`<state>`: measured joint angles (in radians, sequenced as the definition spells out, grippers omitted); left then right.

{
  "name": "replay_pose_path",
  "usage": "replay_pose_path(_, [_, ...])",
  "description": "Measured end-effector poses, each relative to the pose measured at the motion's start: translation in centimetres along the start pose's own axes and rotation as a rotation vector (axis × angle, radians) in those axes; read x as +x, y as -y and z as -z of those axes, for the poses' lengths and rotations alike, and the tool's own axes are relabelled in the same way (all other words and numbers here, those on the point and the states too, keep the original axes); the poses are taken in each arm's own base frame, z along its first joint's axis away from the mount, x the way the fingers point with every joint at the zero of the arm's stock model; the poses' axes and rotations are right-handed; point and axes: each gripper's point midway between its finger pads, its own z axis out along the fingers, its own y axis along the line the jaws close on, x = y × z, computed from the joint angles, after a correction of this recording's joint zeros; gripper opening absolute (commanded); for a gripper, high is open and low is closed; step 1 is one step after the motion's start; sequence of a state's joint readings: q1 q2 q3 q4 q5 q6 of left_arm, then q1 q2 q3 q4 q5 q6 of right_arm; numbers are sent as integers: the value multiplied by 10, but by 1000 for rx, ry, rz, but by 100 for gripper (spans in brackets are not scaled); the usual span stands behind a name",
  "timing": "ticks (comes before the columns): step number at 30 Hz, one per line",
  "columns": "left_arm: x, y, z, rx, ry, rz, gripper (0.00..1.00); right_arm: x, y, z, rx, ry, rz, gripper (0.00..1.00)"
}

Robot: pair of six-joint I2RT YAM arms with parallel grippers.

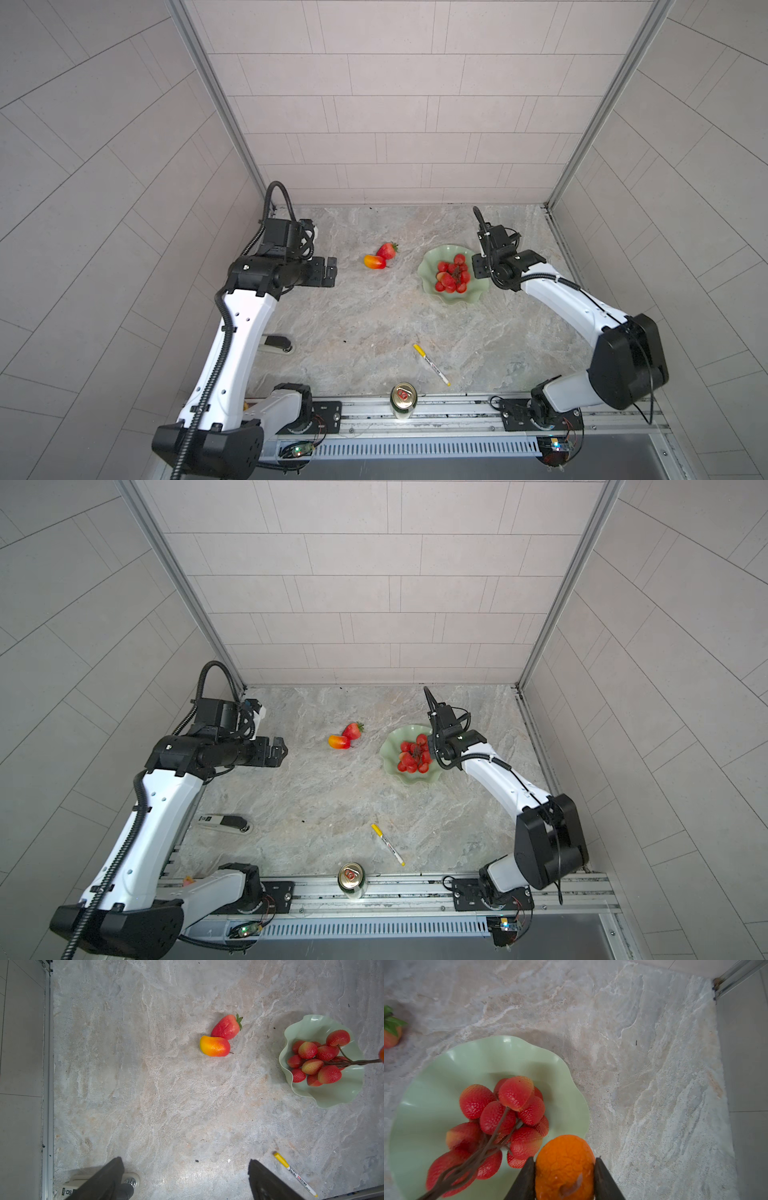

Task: Place and organize the fake fruits in the fruit bowl
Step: 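Carry the orange to the green bowl and release it inside, then move the right gripper to the red-yellow mango and grasp it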

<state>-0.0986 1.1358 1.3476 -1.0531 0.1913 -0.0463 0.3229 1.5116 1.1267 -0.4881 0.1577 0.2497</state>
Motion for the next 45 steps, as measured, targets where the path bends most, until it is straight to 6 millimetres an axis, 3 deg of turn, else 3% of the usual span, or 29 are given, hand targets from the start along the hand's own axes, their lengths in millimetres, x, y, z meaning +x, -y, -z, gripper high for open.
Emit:
replay_pose_path(3, [0, 1, 0, 3, 0, -2, 100, 5, -4, -28, -4, -51, -2, 38])
replay_pose_path(6, [0, 1, 0, 3, 0, -3, 100, 11, -11, -44, -23, -80, 1, 44])
replay_pose_path(12, [0, 2, 0, 10, -1, -3, 100, 6, -17, -47, -48, -64, -12, 63])
replay_pose_path(19, [0, 3, -4, 17, -13, -3, 100, 3, -16, -44, -47, -59, -8, 77])
replay_pose_path(22, [1, 3, -4, 18, -16, -5, 100, -1, -13, -31, -41, -46, 7, 89])
replay_pose_path(24, [1, 3, -4, 18, -16, -7, 100, -12, -9, -12, -36, -12, 16, 97])
replay_pose_path(27, [1, 3, -5, 18, -16, -10, 100, -43, -7, 31, -58, 92, 26, 100])
replay_pose_path(30, [1, 3, -5, 18, -18, -13, 100, -75, -17, 73, -118, 212, 52, 100])
replay_pose_path(33, [1, 3, -5, 19, -18, -14, 100, -97, -49, 101, -202, 293, 113, 100])
replay_pose_path(36, [1, 3, -5, 19, -17, -14, 100, -109, -104, 107, -311, 320, 206, 100])
replay_pose_path(42, [0, 2, -4, 11, -13, -15, 100, -128, -214, 62, -478, 256, 366, 100])
replay_pose_path(45, [0, 2, -3, 8, -10, -16, 100, -124, -258, 33, -547, 214, 445, 100])
